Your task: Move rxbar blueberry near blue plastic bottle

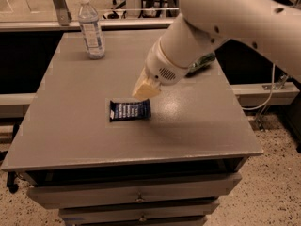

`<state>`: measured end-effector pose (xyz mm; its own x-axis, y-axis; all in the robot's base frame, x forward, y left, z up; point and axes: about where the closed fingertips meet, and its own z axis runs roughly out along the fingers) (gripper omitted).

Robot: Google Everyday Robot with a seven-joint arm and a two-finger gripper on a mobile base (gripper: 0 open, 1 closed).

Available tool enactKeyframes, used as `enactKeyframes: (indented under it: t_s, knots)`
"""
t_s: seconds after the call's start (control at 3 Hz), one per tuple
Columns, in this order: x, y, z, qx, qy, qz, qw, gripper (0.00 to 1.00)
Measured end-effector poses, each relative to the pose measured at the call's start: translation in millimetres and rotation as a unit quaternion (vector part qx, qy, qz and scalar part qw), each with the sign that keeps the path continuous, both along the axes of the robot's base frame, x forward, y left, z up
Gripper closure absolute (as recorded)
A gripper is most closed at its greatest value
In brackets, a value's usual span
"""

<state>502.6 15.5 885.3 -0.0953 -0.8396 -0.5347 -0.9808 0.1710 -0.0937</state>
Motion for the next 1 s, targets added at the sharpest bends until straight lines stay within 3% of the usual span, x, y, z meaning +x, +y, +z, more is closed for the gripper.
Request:
enactKeyframes:
  t_s: [0.33, 0.67, 1.0]
  knots:
    - [39, -5, 36, 0.007, -0.04, -0.017, 0.999, 1.0]
    - [46, -10, 46, 0.01, -0.041, -0.019, 0.9989, 0.82]
    - [32, -13, 36, 0.014, -0.019, -0.019, 0.9995, 0.59]
